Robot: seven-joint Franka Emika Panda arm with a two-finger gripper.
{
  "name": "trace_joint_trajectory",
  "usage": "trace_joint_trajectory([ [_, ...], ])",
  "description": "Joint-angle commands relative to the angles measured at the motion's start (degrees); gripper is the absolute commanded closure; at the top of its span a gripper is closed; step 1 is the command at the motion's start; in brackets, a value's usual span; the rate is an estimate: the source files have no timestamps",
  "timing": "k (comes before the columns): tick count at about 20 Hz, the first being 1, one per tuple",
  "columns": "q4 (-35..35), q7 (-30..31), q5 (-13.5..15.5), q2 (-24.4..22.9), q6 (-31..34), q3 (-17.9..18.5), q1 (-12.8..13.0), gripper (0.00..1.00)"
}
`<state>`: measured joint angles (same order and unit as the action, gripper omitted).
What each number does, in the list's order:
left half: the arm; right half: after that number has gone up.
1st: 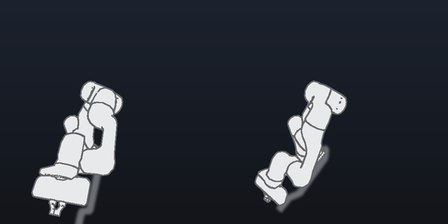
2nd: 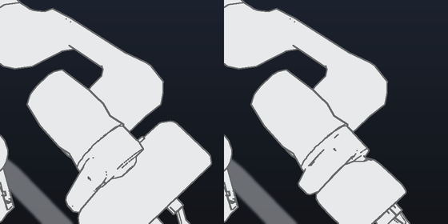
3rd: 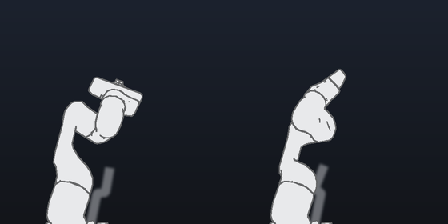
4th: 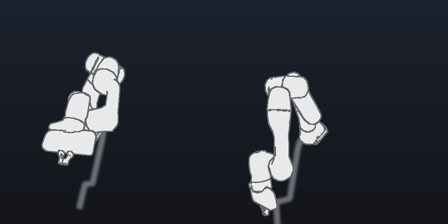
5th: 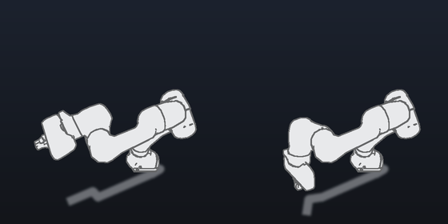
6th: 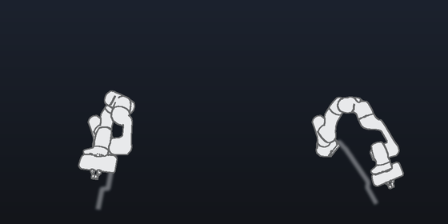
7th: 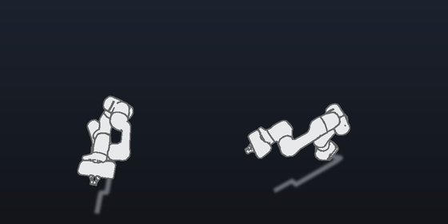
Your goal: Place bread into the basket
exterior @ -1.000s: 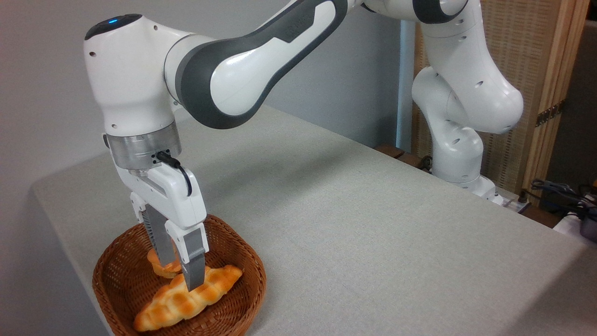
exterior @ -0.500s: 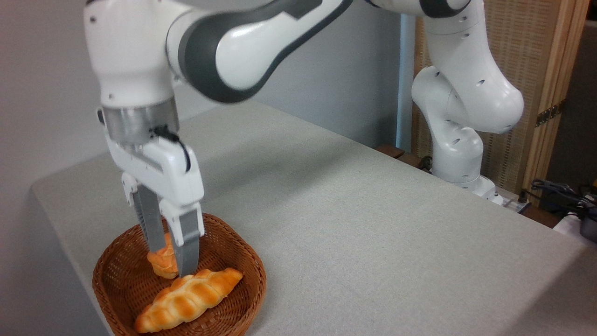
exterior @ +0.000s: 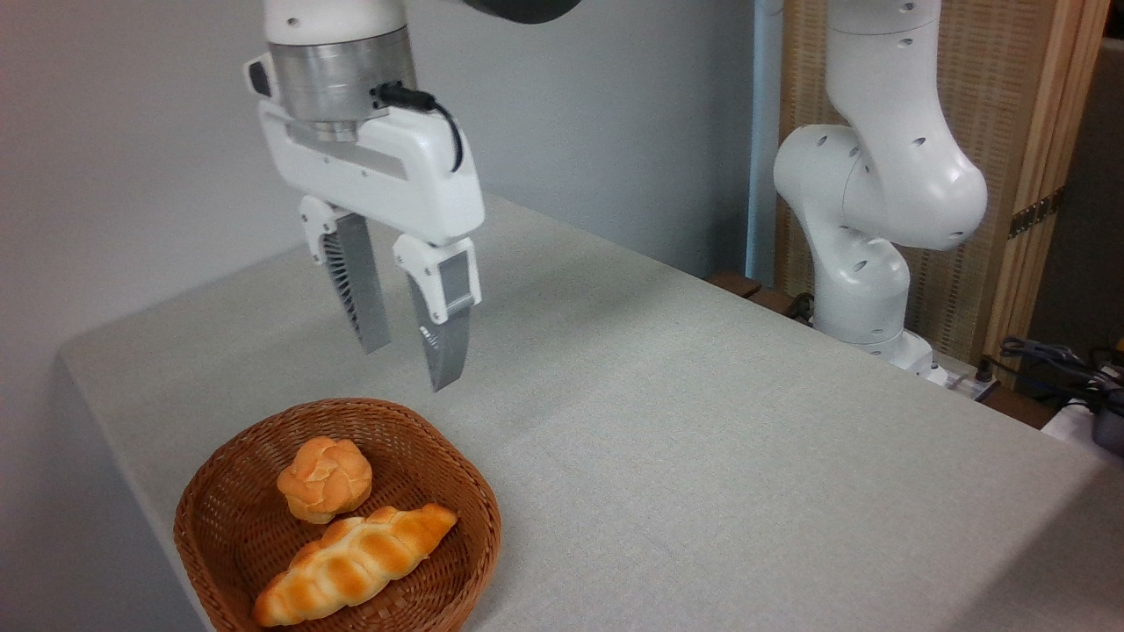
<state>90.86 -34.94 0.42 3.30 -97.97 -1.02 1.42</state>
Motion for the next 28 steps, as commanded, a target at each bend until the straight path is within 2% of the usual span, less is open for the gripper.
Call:
trace_joint_trajectory([
  [1, 6.53, 0.04, 1.25, -6.02, 1.11, -0.21, -0.45, 0.00],
  [4, 6.35, 0.04, 2.13, -6.11, 3.84, -0.30, -0.45, 0.00],
  [18, 5.82, -0.13, 2.04, -6.11, 4.19, -0.30, -0.37, 0.00],
  [24, 5.82, -5.22, 2.13, -6.03, 4.19, -0.30, -0.45, 0.00],
  [28, 5.82, -5.32, 2.13, -6.03, 4.19, -0.30, -0.45, 0.00],
])
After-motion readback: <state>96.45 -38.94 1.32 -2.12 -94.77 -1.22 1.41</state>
